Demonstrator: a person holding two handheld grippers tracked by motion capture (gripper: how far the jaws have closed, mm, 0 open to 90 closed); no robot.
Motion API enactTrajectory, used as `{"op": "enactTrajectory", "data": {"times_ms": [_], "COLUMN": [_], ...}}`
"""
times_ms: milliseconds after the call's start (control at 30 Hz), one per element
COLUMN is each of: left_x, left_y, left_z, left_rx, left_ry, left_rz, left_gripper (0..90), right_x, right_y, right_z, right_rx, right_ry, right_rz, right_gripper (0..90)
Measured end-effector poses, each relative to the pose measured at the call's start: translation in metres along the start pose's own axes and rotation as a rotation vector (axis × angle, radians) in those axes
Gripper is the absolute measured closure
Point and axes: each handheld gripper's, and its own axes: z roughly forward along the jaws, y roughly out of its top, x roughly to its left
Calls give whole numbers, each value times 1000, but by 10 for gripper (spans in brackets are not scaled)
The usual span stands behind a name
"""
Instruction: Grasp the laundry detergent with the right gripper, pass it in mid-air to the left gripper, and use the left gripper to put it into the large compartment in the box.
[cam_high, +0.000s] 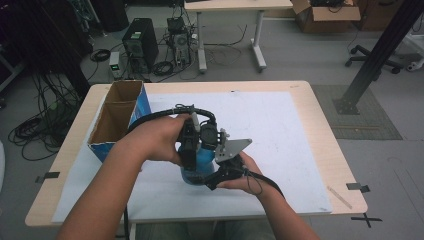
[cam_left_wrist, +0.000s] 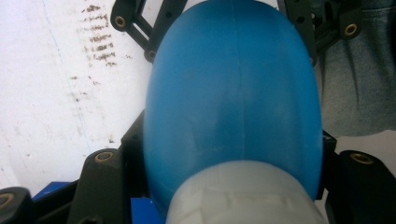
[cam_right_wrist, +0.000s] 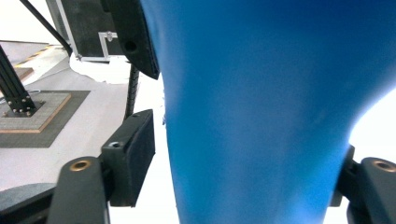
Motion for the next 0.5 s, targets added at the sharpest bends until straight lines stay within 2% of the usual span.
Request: {"op": "enactTrajectory", "data": {"times_ms": [200, 367, 500], "left_x": [1, 1, 2], "left_y": [-1, -1, 0], "left_z": [-1, -1, -2], "left_rx": [3, -1, -4], "left_ry": [-3, -4, -5], "left_rz": [-4, -8, -5], "left_gripper": [392, 392, 392], "right_x": [-2, -4, -5], "right_y": [-2, -3, -4], "right_z": [-1, -2, -4], "right_rx": [-8, -1, 9], "right_ry": [-9, -17, -13], "right_rz": [15, 49, 58], "right_gripper": [187, 79, 14]}}
